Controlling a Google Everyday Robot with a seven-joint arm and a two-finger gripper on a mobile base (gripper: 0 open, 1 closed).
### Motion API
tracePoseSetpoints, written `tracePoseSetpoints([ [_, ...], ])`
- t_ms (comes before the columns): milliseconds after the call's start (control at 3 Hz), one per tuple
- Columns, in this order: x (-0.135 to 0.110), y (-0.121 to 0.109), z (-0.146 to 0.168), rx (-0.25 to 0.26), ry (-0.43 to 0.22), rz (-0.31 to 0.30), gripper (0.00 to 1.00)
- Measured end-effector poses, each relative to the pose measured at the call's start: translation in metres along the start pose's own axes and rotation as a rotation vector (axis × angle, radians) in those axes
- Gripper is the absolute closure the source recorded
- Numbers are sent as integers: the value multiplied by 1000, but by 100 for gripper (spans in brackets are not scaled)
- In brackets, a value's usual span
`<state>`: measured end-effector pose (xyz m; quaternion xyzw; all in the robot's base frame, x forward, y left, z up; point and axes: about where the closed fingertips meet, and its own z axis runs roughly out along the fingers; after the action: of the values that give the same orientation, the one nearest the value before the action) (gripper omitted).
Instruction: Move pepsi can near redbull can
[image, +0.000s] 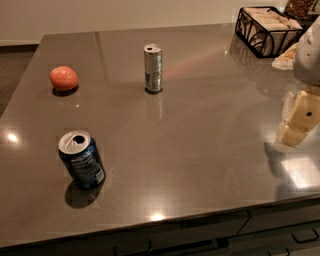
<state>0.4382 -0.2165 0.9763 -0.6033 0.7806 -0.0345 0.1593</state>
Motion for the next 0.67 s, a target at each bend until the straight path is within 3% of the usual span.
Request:
tracePoseSetpoints([
  [333, 0, 0, 0, 1, -1, 0, 0],
  [667, -28, 4, 8, 0, -45, -50, 0],
])
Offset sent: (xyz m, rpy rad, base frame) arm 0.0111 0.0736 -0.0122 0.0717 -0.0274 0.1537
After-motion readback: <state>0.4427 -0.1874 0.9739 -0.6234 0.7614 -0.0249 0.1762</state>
